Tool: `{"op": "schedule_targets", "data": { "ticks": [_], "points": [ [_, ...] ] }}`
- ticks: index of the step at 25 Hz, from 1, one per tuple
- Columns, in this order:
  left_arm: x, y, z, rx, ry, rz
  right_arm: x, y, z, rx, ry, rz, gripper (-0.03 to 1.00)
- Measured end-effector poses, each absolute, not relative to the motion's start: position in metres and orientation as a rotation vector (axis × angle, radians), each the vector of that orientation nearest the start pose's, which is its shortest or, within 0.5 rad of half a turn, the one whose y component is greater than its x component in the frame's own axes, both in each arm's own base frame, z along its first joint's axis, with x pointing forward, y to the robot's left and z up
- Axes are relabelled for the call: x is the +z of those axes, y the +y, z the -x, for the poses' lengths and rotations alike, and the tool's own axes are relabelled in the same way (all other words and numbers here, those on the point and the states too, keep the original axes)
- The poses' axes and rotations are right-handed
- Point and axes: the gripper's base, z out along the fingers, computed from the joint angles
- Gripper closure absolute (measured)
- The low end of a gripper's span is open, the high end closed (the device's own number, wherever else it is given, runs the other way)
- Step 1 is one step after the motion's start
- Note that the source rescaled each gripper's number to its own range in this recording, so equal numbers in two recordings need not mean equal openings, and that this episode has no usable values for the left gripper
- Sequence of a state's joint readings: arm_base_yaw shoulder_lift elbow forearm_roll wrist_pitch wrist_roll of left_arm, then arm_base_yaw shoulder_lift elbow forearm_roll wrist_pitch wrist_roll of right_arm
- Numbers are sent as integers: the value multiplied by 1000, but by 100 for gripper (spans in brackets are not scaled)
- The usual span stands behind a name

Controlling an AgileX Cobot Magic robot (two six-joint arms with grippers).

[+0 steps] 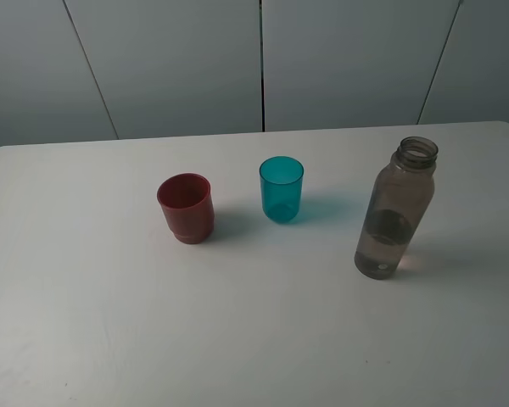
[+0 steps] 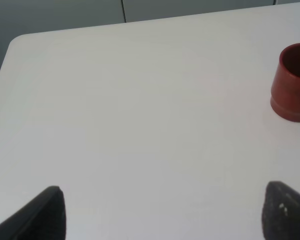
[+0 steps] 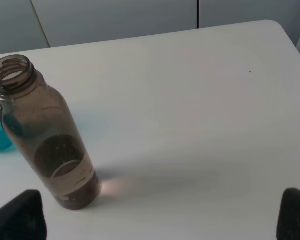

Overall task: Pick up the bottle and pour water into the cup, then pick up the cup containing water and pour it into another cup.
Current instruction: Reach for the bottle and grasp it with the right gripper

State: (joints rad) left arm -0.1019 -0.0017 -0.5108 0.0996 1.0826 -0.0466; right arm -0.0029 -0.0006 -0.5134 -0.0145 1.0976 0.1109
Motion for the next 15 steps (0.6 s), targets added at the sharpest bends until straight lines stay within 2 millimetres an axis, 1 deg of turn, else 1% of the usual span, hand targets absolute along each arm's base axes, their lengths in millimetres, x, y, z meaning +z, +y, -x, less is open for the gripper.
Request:
{"op": "schedule_targets", "data": {
  "ticks": [15],
  "points": [
    [279, 9, 7, 28, 2049, -52, 278, -1, 8, 49, 2064, -119, -3]
  ]
}}
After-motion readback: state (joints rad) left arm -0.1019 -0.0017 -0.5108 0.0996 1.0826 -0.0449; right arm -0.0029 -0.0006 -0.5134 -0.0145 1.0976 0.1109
